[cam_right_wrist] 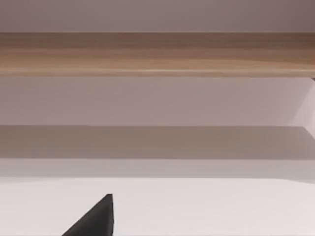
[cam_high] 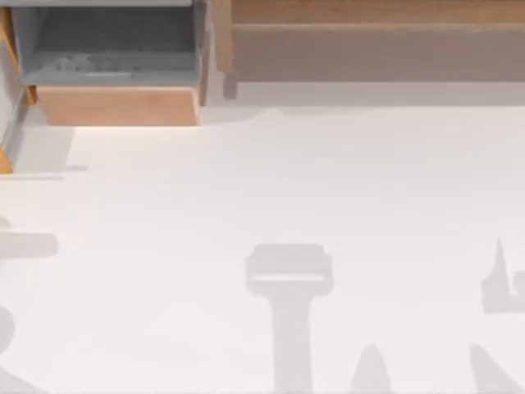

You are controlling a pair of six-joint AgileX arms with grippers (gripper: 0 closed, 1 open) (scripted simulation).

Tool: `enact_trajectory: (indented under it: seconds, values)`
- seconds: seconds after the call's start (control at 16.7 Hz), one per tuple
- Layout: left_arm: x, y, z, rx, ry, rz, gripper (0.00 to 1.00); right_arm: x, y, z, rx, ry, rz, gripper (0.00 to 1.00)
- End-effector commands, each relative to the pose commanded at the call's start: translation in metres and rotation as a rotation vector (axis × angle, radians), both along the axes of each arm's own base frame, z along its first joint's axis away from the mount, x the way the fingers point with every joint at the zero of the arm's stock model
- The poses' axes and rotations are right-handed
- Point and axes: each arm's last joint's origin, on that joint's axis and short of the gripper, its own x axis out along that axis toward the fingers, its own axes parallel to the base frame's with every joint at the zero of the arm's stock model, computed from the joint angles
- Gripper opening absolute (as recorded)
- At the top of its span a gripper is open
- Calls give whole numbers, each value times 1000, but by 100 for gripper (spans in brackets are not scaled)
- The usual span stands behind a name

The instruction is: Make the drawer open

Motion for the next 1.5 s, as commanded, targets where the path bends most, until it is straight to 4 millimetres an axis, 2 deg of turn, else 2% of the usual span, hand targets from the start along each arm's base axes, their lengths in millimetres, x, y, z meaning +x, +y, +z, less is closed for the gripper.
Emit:
enact_trajectory:
  seconds: [0.12,0.42,0.54,0.72,1.5]
  values:
    - [-11,3,1,6,-7,-2,0,0,0,0,0,0,0,100]
    - [-55,-1,-5,-19,23,2,0,0,0,0,0,0,0,100]
    - [-62,1,-1,-2,2,1,0,0,0,0,0,0,0,100]
    - [-62,1,0,-2,2,1,0,0,0,0,0,0,0,100]
    - [-62,1,0,-2,2,1,98,0,0,0,0,0,0,100]
